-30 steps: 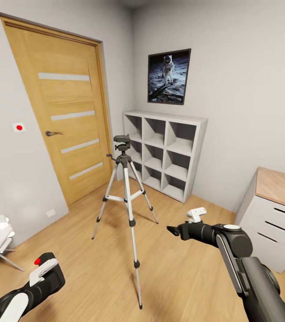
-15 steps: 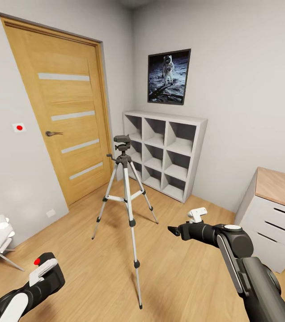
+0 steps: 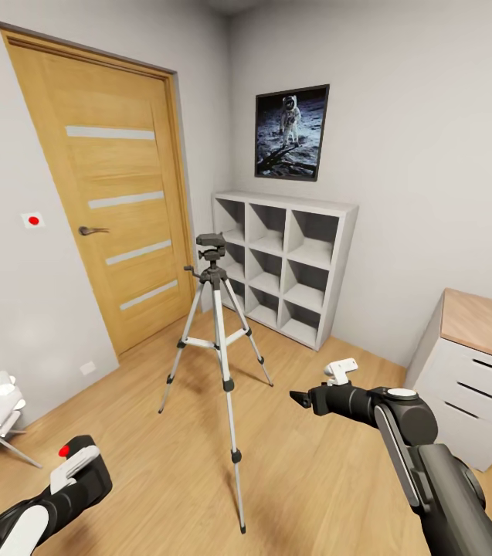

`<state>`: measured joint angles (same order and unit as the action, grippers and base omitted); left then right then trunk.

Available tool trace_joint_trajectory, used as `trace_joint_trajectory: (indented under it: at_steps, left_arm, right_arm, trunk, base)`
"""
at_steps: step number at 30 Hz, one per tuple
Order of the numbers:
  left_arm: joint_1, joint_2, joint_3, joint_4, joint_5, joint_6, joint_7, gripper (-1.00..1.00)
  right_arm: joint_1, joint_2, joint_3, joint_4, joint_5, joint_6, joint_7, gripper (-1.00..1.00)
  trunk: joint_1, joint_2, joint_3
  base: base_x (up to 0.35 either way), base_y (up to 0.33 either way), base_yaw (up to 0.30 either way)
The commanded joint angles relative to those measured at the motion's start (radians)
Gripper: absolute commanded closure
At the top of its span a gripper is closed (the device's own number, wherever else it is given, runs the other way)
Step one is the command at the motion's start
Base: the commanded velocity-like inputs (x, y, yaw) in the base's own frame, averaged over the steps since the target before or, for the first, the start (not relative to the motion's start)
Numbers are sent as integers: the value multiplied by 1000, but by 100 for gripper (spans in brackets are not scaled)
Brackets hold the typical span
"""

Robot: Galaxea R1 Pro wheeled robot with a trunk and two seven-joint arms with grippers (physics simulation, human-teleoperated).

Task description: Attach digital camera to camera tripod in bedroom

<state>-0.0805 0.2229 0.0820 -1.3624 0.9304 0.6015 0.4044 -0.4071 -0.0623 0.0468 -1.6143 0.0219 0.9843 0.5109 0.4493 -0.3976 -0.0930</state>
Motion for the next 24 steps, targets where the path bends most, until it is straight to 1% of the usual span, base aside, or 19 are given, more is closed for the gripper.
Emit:
trace_joint_trajectory:
  at_steps: [1, 5, 7, 14, 20, 24]
  left_arm:
    - [-1, 0, 0, -2, 8, 4, 7, 100]
    - [-1, 0, -1, -4, 8, 0, 5, 100]
    - [-1, 0, -2, -3, 6, -15, 1, 100]
    - [-1, 1, -3, -1, 3, -27, 3, 100]
    - [20, 10, 4, -19, 5, -30, -3, 100]
    - [35, 12, 20, -41, 6, -28, -5, 100]
  right_arm:
    - [-1, -1, 1, -1, 3, 4, 3, -100]
    - [-2, 0, 1, -1, 3, 4, 3, -100]
    - [-2, 1, 1, -1, 3, 4, 1, -100]
    - [-4, 1, 2, -1, 3, 4, 1, -100]
    - [-6, 1, 2, -1, 3, 5, 0, -100]
    - [-6, 1, 2, -1, 3, 5, 1, -100]
  trunk:
    - [1, -2, -2]
    - [1, -2, -2]
    - [1, -2, -2]
    - [1, -2, -2]
    - [1, -2, 0]
    - [1, -2, 1]
  base:
    - [0, 0, 0]
    - [0, 0, 0]
    - [0, -66, 0]
    - [0, -222, 0]
    - [0, -325, 185]
    - [0, -330, 245]
